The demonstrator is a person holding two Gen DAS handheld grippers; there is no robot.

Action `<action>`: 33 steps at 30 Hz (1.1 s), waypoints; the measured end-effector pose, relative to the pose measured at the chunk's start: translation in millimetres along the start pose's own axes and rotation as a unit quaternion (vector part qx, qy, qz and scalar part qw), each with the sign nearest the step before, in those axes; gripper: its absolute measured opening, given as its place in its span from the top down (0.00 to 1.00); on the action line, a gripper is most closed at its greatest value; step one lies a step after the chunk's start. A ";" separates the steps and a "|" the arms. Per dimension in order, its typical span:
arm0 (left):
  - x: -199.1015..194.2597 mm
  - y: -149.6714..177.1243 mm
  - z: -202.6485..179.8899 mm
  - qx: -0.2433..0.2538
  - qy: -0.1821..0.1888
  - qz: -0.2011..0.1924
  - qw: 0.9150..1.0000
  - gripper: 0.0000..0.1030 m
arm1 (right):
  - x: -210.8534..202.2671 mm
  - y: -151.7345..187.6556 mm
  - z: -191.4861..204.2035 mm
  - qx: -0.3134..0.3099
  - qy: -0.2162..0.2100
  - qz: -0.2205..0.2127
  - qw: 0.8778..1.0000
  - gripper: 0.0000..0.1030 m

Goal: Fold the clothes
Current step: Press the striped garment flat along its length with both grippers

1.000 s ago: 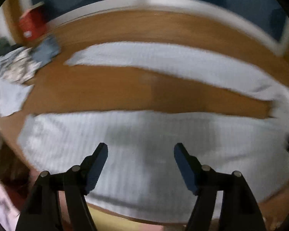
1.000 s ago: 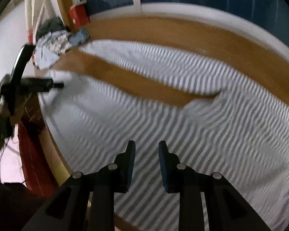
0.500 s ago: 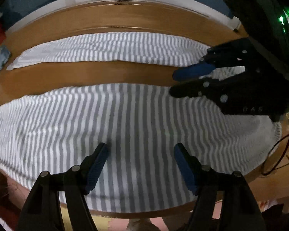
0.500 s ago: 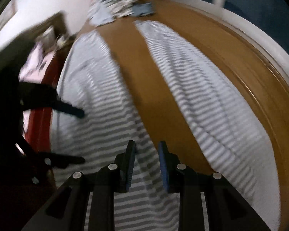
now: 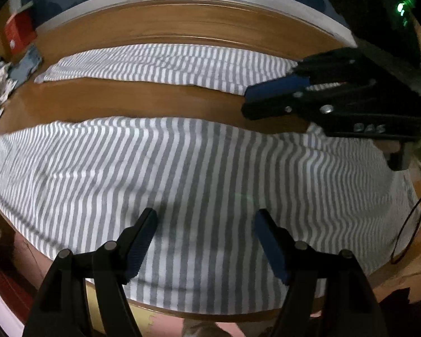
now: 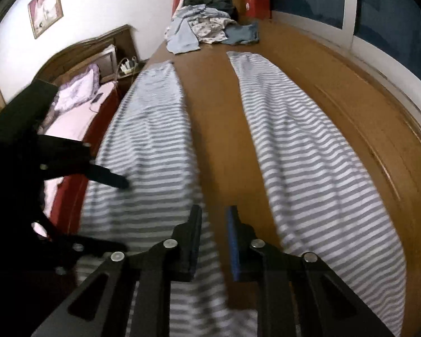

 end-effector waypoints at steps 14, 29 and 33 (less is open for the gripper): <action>13.7 -37.0 52.3 -0.101 -0.030 -0.028 0.994 0.33 | 15.8 25.0 24.1 -0.117 0.005 0.015 0.993 0.89; 15.5 -28.3 45.0 -0.079 -0.054 -0.016 0.995 0.34 | 26.4 16.0 29.6 -0.125 -0.017 0.016 0.992 0.89; 6.9 -17.9 43.3 -0.092 -0.041 -0.008 0.995 0.34 | 25.7 15.3 28.9 -0.117 -0.023 0.019 0.993 0.89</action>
Point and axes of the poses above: each gripper's, at about its wrist camera, not at the fingertips, and x roughly the way its jaws point, z to its left, y to its underside, the point moved 2 cm from there along x, roughly the way its jaws point, and after that the axes turned 13 degrees about x, right-handed, at the moved point
